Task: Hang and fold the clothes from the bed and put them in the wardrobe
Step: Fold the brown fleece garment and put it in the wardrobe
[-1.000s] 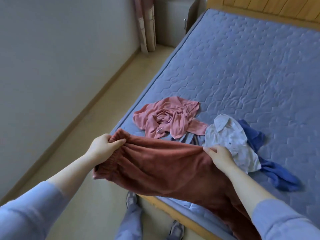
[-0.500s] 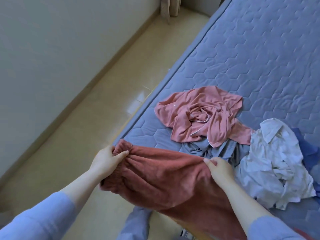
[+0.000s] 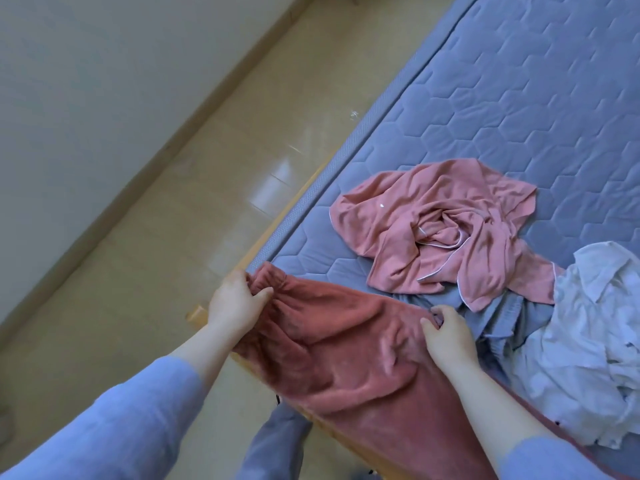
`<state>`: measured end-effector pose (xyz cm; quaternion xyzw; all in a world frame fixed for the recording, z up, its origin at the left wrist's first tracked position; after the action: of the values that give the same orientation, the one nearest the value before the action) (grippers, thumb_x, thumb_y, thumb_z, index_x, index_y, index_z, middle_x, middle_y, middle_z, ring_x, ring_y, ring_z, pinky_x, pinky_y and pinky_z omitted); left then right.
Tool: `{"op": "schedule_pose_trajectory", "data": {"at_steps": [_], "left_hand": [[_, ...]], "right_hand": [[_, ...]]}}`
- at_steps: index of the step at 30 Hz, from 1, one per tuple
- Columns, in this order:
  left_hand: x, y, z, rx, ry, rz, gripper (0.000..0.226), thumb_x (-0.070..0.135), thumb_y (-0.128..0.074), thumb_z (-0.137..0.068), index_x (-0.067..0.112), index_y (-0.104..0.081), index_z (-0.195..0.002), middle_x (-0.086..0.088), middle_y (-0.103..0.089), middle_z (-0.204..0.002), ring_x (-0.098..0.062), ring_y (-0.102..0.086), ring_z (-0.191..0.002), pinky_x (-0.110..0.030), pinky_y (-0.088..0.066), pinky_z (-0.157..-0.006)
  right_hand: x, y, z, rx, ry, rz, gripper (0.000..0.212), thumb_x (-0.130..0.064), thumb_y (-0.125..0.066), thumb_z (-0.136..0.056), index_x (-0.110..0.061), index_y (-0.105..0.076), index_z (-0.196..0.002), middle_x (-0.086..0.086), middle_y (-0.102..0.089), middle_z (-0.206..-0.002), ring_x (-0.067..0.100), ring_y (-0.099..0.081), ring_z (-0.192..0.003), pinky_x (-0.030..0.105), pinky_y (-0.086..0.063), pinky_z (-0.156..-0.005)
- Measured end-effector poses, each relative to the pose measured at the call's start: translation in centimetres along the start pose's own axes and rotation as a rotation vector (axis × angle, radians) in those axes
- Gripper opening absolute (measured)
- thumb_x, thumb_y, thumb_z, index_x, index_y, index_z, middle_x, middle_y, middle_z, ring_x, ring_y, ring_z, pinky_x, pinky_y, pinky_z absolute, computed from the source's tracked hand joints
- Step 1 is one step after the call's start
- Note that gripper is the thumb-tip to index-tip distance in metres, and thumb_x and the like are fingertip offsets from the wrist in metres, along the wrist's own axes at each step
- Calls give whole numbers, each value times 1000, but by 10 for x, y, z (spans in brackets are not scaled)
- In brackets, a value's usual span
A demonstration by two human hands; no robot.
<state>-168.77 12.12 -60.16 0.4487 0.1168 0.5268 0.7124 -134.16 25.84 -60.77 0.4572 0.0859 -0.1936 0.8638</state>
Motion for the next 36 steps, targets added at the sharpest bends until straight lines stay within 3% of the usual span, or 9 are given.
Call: {"op": "schedule_pose_trajectory", "data": {"at_steps": [2,4,8,13,23,30,36], "left_hand": [[6,3,1,57,-51,-90,46,38,-67,-84,9,-53,-117,-14,-56,-116,-36,-53,-110,-41,-45,-90],[18,4,6,59,-139,-89,41,30,-66,-83,9,-55,-117,-14,-57,-115,-35,-53,-110,-39,-44,-89],[47,-14,31,-76,-294,-72,25,20,-58,-80,16,-62,-105,-1,-63,-102,-23,-61,-96,-31,-46,-75],[86,-53,78,-178,-376,-69,19,24,-59,-84,19,-62,-102,2,-62,-102,-20,-61,-95,-34,-48,-82],[178,-170,185,-328,-514,-157,5,22,-59,-83,19,-61,-86,5,-65,-91,-18,-61,-89,-30,-49,-77],[229,-268,254,-388,-537,-185,22,14,-57,-82,17,-66,-102,3,-67,-99,-16,-62,-94,-29,-50,-82],[261,-330,286,-411,-596,-228,23,12,-52,-83,17,-64,-101,2,-63,-103,-19,-59,-96,-33,-51,-81]], "right_hand": [[2,2,5,14,-8,10,42,-12,-63,-89,-1,-53,-128,23,-53,-126,38,-49,-120,40,-37,-102],[8,5,11,9,-27,-5,42,-11,-63,-88,-1,-51,-128,24,-53,-126,38,-48,-121,40,-37,-101],[26,8,28,-26,-75,-62,40,-12,-61,-89,-3,-53,-127,21,-54,-130,34,-49,-123,37,-38,-101],[66,21,49,-42,-97,-120,39,-16,-58,-92,-10,-52,-130,13,-53,-134,28,-51,-123,37,-39,-101],[235,96,60,-13,-168,-165,30,-17,-56,-94,-11,-56,-124,9,-58,-128,25,-55,-119,37,-45,-98],[362,148,62,17,-199,-146,30,-12,-59,-91,-13,-58,-121,10,-60,-125,25,-55,-116,34,-42,-94],[416,149,52,15,-129,-73,31,-8,-63,-87,-10,-62,-117,7,-62,-121,23,-54,-116,31,-40,-100]]}}
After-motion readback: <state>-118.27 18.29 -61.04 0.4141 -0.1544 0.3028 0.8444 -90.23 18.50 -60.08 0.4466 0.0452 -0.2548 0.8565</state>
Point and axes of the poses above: each hand's wrist, its own z-axis away from the middle knuckle, its own y-axis out of the back of the hand, x = y × z, the point moved 5 cm from there along -z, towards the middle knuckle
